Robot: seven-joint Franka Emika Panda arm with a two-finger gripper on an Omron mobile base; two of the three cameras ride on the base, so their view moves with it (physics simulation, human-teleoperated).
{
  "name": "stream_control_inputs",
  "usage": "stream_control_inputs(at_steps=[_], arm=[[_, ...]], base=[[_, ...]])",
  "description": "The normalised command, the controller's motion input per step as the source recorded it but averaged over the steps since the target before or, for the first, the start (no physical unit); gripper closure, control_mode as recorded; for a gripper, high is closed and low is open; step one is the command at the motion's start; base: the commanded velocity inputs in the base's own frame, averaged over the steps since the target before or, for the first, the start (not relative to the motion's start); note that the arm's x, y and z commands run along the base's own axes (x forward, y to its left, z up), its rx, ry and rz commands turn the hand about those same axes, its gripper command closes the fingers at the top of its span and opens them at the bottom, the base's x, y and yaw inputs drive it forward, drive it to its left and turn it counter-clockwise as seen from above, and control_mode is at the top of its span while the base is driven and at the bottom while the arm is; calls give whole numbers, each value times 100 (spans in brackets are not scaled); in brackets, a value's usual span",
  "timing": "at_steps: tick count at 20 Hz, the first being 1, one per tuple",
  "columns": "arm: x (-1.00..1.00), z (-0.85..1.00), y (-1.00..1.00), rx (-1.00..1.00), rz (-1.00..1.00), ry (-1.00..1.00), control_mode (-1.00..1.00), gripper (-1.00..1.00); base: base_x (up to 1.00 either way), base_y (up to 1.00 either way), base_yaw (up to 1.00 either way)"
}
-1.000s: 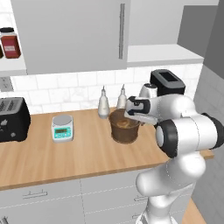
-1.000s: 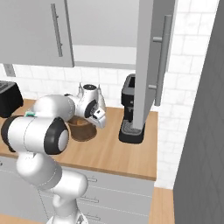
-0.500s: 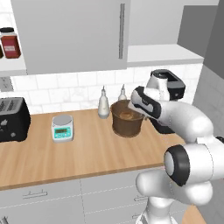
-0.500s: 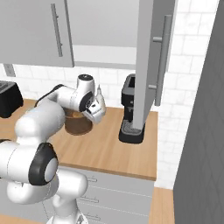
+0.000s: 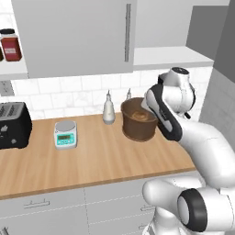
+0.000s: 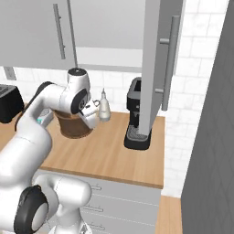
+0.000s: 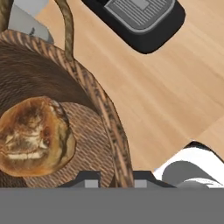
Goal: Open the cabinet, pick up the bread from the cabinet and place it in the basket. Then move the basket to the dining counter.
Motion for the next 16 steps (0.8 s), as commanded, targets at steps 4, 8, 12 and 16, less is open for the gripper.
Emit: stream_control_inputs(at_steps=[4, 8, 12, 16], arm=[[-81, 52, -1, 0, -14, 0, -100, 100], [-77, 4, -11, 2, -9, -3, -100, 100], [-66, 7, -14, 3, -1, -5, -100, 100], [-50, 14, -22, -2, 0, -4, -100, 100]], base=[[0, 0, 0], [0, 0, 0], [0, 0, 0], [0, 0, 0]])
